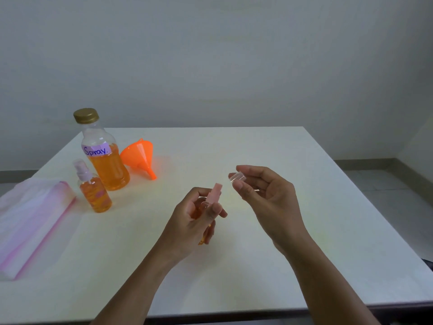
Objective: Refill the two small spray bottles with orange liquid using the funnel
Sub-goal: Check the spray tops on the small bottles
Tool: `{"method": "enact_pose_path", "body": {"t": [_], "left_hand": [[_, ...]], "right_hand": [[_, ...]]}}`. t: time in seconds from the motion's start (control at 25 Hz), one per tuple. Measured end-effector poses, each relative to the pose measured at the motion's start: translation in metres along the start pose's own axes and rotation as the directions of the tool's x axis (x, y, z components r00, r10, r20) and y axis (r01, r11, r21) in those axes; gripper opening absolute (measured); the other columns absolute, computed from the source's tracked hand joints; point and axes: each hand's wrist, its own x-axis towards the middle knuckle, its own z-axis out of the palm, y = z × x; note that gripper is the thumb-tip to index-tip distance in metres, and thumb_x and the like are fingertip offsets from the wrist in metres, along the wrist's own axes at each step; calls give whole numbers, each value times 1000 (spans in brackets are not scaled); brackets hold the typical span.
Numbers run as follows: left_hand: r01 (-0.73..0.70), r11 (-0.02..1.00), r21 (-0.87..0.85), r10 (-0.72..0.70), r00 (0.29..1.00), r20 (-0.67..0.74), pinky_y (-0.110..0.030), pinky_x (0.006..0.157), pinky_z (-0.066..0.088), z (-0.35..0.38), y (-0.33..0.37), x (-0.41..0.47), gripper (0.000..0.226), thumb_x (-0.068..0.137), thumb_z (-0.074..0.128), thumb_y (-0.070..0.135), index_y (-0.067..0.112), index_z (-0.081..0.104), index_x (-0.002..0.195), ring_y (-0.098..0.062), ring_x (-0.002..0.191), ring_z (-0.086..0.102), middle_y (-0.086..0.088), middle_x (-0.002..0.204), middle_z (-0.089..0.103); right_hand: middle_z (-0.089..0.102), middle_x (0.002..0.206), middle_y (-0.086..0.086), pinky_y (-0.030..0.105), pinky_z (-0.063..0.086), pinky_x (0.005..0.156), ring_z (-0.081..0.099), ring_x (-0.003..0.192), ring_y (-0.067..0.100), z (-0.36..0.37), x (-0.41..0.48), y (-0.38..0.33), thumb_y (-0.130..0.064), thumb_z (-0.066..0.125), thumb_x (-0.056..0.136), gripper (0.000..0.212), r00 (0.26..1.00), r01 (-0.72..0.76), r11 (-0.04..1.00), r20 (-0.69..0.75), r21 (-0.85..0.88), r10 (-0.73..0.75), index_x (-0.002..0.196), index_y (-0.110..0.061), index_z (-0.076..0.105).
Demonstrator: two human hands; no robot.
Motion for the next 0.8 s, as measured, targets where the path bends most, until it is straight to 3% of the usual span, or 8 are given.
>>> {"method": "enact_pose_path", "body": {"t": [0.2,0.32,0.44,0.56,0.68,0.8], "left_hand": [[-35,999,14,34,999,29,-31,50,47,-11,-4,1,47,79,68,57,24,58,110,-17,55,54,-4,91,75],[-42,999,9,41,999,18,-31,51,47,-19,-7,3,56,73,69,57,32,48,118,-17,56,54,-5,88,75],[-81,997,17,81,997,-5,-35,53,47,-26,-11,4,62,72,69,62,34,39,119,-19,57,52,-10,83,72],[-100,993,64,102,994,-28,-35,53,48,-32,-14,3,63,70,65,73,40,36,116,-21,56,50,-16,79,70],[-114,989,97,119,992,-47,-34,54,50,-38,-14,1,60,72,62,72,40,36,116,-18,56,52,-13,80,71],[-129,991,38,132,987,-89,-28,59,54,-35,-10,-1,61,81,58,66,32,34,125,-11,65,58,-8,90,67]], "right_hand": [[79,93,-13,29,62,84,75,88,9,16,6,5,-18,81,85,21,999,21,996,29,-84,-18,101,-30,78],[80,92,-16,26,60,87,75,91,4,24,6,7,-13,79,86,22,997,62,991,57,-117,-56,99,-31,79],[78,88,-22,20,58,86,74,92,4,35,3,7,-6,71,93,33,986,161,974,58,-161,-153,93,-39,77],[78,83,-20,22,55,87,73,91,13,44,-2,9,-2,66,96,30,956,294,928,86,-228,-282,88,-27,80],[77,89,-19,20,54,83,71,92,9,48,-2,12,3,64,95,34,940,340,905,120,-255,-319,104,-26,80],[75,106,-21,15,55,77,69,89,7,49,-1,14,8,58,97,54,957,272,943,160,-190,-243,133,-31,62]]}}
